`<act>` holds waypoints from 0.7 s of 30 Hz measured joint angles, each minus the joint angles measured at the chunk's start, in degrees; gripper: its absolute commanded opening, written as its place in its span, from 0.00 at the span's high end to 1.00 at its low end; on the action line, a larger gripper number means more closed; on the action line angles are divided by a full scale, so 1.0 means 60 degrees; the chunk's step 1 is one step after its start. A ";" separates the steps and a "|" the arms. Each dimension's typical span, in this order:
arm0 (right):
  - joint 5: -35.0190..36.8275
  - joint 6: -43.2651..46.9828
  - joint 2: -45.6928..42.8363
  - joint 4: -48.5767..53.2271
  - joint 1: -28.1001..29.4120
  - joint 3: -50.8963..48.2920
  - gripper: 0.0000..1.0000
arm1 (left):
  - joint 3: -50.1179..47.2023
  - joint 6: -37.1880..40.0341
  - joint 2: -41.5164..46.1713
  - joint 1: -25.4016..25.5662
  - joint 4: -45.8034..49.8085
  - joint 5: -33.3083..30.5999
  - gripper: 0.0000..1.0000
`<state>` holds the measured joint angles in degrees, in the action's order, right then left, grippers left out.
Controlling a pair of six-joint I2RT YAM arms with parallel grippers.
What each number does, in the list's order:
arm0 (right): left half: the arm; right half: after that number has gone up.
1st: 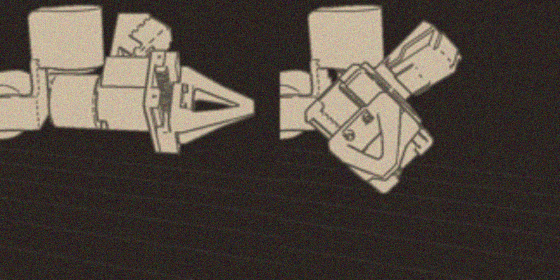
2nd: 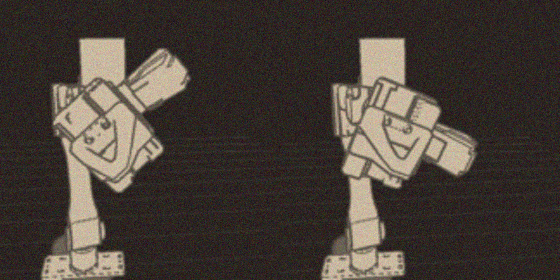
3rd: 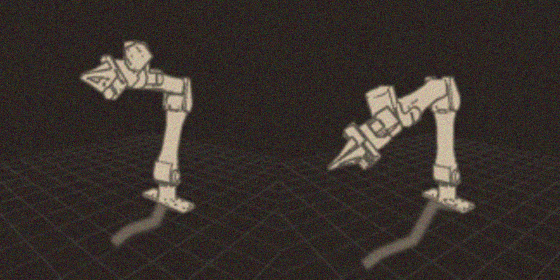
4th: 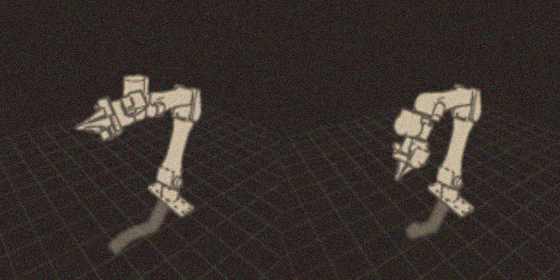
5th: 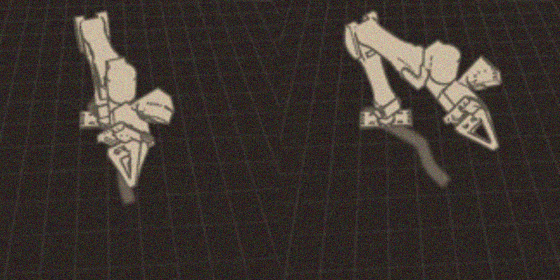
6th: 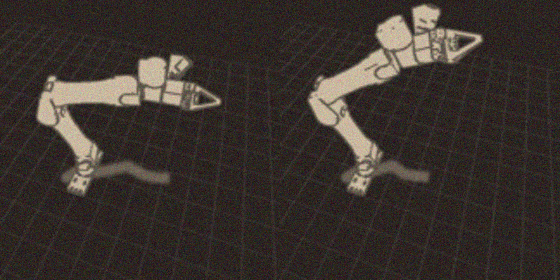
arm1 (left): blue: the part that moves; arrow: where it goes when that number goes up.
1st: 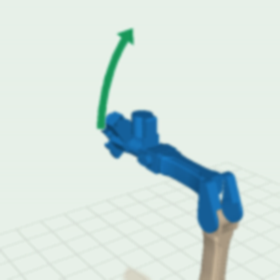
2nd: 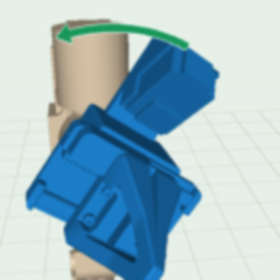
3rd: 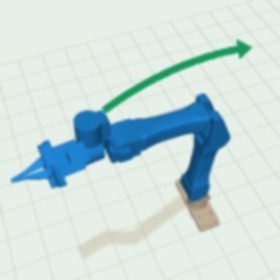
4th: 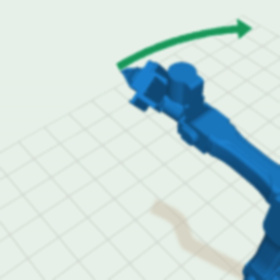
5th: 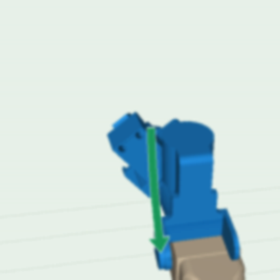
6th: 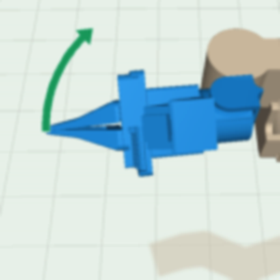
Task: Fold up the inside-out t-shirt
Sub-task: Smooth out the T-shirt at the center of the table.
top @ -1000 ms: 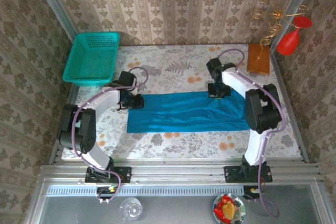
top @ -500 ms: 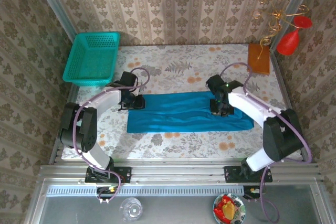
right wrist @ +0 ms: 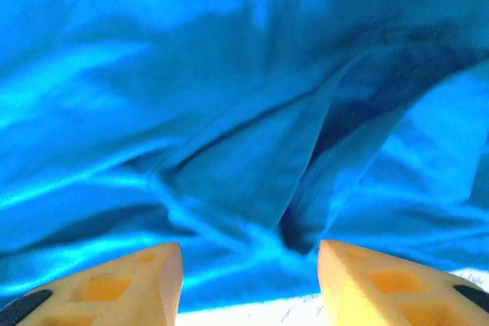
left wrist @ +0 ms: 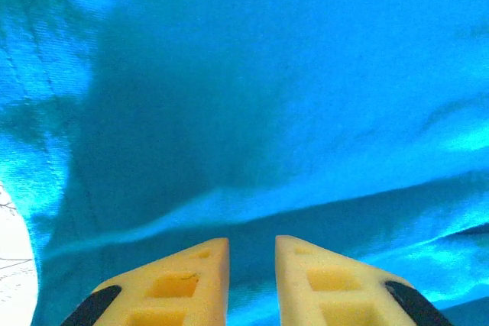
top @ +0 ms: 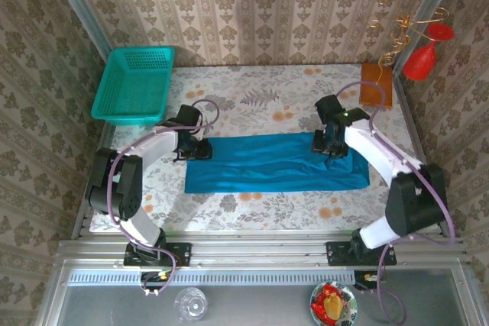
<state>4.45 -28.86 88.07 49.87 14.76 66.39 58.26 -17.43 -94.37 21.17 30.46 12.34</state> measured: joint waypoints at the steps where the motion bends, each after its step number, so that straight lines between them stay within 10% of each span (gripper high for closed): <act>1: -0.0069 0.0131 0.0306 -0.0058 -0.0098 0.0080 0.51 | 0.0000 -0.0029 0.0018 0.0058 0.0000 0.0011 0.76; 12: -0.0980 0.0401 0.0958 -0.0455 -0.0018 -0.0743 0.95 | 0.0004 -0.0244 0.0259 0.0408 -0.0007 0.0087 0.76; 21: -0.1898 -0.0787 -0.0627 -0.0678 0.1359 -0.2382 0.84 | 0.0219 -0.0244 0.0229 0.0415 0.0066 0.0157 0.76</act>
<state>-6.94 -33.58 84.31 45.80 22.92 52.10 59.57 -18.90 -92.99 23.66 30.85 13.28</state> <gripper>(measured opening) 0.086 0.242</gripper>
